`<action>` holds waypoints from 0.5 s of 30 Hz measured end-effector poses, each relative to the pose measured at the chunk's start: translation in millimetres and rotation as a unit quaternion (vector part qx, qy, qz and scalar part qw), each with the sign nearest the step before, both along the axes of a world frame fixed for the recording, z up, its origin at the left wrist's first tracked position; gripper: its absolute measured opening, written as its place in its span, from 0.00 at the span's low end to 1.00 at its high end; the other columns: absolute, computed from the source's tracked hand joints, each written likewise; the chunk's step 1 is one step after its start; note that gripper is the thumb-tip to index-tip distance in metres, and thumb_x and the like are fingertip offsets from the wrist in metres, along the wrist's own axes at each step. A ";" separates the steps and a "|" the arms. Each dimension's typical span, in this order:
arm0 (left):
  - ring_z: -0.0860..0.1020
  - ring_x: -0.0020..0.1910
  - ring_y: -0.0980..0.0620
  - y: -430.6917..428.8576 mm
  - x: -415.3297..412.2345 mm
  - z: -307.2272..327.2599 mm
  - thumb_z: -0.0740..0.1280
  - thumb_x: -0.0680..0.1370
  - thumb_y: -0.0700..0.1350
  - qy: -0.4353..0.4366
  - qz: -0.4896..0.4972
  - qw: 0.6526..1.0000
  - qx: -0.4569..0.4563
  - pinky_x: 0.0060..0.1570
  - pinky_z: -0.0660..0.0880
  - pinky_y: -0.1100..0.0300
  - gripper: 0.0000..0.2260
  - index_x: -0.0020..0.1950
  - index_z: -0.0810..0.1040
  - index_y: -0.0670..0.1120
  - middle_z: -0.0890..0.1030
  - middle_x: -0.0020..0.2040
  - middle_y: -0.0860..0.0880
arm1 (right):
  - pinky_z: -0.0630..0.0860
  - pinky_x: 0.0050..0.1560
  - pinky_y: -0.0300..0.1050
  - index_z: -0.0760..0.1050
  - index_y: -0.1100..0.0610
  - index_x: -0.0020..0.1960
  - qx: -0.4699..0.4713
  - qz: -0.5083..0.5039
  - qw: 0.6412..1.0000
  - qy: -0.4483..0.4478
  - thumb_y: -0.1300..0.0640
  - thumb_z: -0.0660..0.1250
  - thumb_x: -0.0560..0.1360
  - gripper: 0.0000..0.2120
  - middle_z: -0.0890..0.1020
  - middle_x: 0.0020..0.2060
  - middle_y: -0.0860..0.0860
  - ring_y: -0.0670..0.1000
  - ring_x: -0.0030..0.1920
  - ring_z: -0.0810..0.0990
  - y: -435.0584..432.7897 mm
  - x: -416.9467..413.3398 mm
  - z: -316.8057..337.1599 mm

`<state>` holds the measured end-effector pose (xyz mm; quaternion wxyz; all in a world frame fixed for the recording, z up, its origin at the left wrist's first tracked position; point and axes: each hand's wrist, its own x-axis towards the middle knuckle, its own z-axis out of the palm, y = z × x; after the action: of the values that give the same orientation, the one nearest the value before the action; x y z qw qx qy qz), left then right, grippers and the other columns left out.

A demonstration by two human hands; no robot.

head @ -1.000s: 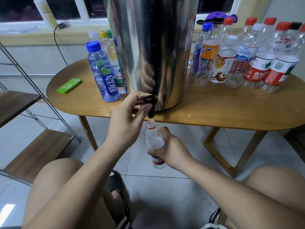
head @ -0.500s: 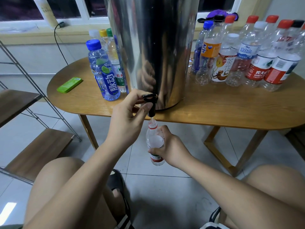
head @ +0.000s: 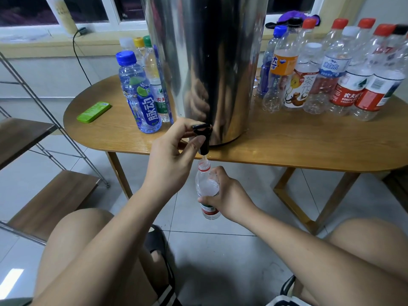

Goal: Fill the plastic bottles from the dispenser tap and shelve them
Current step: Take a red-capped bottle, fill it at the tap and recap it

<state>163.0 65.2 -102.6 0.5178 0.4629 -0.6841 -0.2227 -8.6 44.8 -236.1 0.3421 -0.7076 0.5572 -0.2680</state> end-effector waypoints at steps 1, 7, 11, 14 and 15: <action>0.86 0.56 0.48 -0.3 0.0 -0.1 0.70 0.85 0.38 0.001 0.000 1.000 0.001 0.56 0.81 0.41 0.07 0.63 0.82 0.45 0.88 0.51 0.50 | 0.80 0.55 0.48 0.65 0.44 0.64 0.001 -0.001 1.000 0.000 0.43 0.83 0.70 0.32 0.81 0.58 0.44 0.50 0.56 0.81 0.2 0.1 0.3; 0.86 0.55 0.45 -1.5 0.9 -2.0 0.70 0.86 0.38 0.003 -0.004 1.000 0.005 0.55 0.81 0.39 0.07 0.63 0.81 0.45 0.88 0.51 0.48 | 0.79 0.54 0.46 0.66 0.45 0.64 0.003 -0.003 1.000 0.000 0.43 0.83 0.71 0.32 0.81 0.57 0.45 0.50 0.55 0.81 0.7 0.6 2.0; 0.86 0.56 0.45 -2.2 1.0 -3.0 0.70 0.86 0.39 0.003 -0.006 1.000 0.005 0.56 0.80 0.38 0.07 0.63 0.81 0.45 0.87 0.51 0.49 | 0.81 0.56 0.49 0.66 0.45 0.64 0.004 -0.006 1.000 0.002 0.44 0.83 0.70 0.32 0.82 0.56 0.45 0.50 0.54 0.81 1.4 0.6 3.1; 0.86 0.57 0.44 -3.5 1.6 -3.8 0.69 0.86 0.40 0.009 -0.011 1.000 0.007 0.57 0.80 0.36 0.07 0.64 0.81 0.45 0.88 0.53 0.48 | 0.81 0.56 0.50 0.67 0.46 0.63 0.006 -0.010 1.000 -0.002 0.45 0.83 0.70 0.31 0.82 0.55 0.45 0.50 0.54 0.82 2.3 0.4 3.1; 0.86 0.57 0.44 -3.8 1.7 -4.0 0.69 0.86 0.40 0.009 -0.011 1.000 0.005 0.57 0.80 0.36 0.08 0.64 0.81 0.45 0.88 0.53 0.48 | 0.81 0.56 0.50 0.67 0.46 0.63 0.005 -0.010 1.000 -0.001 0.45 0.83 0.70 0.31 0.82 0.55 0.45 0.50 0.54 0.81 2.4 0.3 3.5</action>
<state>164.7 61.5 -106.6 0.5187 0.4565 -0.6834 -0.2358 -8.3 47.2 -232.6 0.3438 -0.7001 0.5650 -0.2692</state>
